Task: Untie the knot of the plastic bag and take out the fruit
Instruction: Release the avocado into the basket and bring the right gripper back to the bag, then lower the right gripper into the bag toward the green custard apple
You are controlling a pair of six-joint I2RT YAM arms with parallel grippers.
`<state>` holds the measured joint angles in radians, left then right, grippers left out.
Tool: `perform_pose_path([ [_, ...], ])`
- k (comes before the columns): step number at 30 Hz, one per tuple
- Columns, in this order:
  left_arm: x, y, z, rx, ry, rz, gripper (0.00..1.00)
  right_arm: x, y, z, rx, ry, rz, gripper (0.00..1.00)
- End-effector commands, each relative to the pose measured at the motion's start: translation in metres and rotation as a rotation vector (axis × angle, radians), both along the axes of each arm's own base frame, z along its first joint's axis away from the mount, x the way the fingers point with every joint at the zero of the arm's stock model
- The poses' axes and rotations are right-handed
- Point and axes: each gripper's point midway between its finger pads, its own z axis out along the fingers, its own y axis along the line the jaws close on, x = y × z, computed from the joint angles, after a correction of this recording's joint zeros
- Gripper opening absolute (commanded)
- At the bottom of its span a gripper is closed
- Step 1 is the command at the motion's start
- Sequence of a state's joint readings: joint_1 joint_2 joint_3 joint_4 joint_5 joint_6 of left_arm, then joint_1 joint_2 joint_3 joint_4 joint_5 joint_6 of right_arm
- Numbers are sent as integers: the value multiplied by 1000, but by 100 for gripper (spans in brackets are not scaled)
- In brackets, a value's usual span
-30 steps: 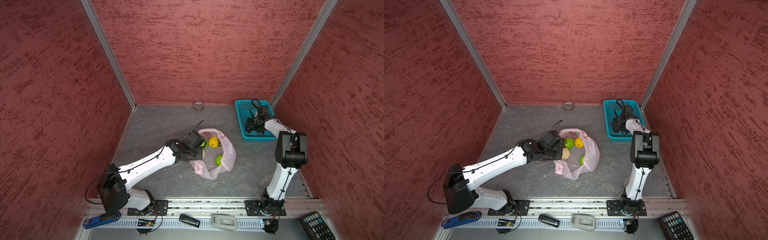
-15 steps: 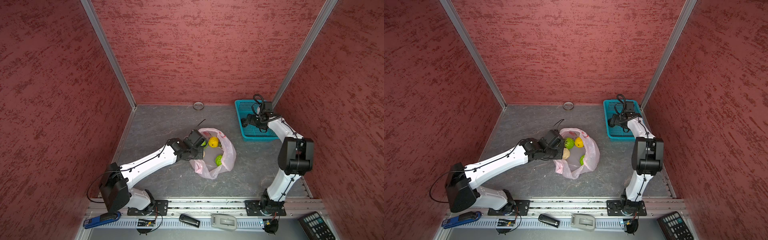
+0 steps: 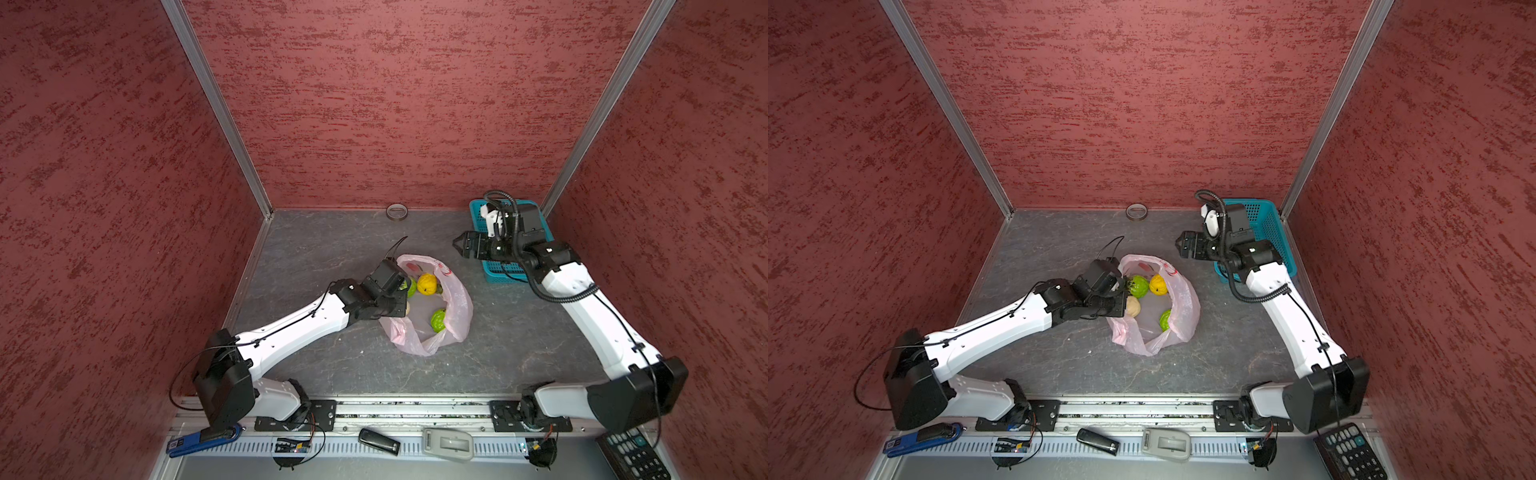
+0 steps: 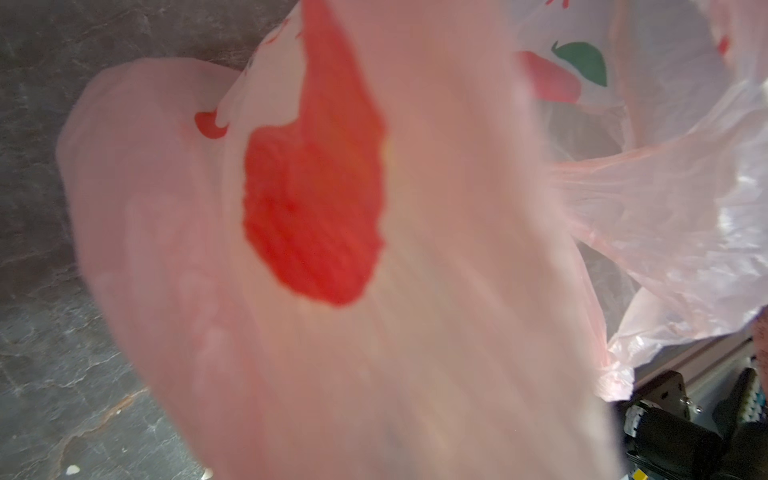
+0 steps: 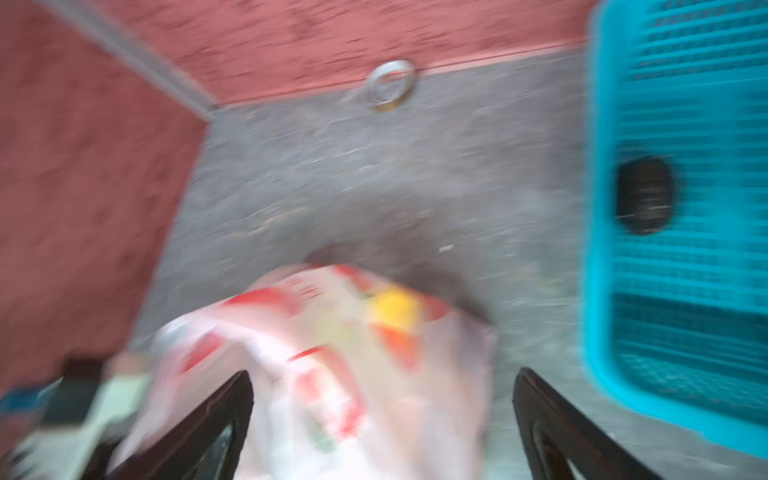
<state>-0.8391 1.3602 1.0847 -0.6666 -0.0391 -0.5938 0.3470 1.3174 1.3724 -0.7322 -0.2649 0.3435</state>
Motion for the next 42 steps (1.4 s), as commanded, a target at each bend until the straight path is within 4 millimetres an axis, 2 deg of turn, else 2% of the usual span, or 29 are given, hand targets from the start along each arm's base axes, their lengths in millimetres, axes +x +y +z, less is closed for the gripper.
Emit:
perform_pose_path([
  [1,0,-5,13,-69,-44,-49,0,-34,24,14,104,46,6,98],
  [6,-6,-4,20,-93,-54,-84,0,-71,70,20,139,73,87,98],
  [10,-10,-3,27,-108,-67,-96,0,-93,98,-1,124,122,150,96],
  [14,-14,-2,22,-121,-67,-96,0,-102,114,-30,85,155,184,94],
  [18,-13,0,14,-113,-69,-79,0,-102,114,-57,27,180,159,91],
  [27,-17,-1,10,-95,-55,-90,0,-93,112,-115,-90,190,109,85],
  [34,-22,-10,12,-107,-50,-120,0,-81,116,-133,-133,197,64,82],
  [38,-25,-16,12,-118,-51,-135,0,-79,105,-157,-225,267,2,82],
  [42,-28,-20,12,-130,-51,-147,0,-83,87,-177,-306,326,-78,83],
])
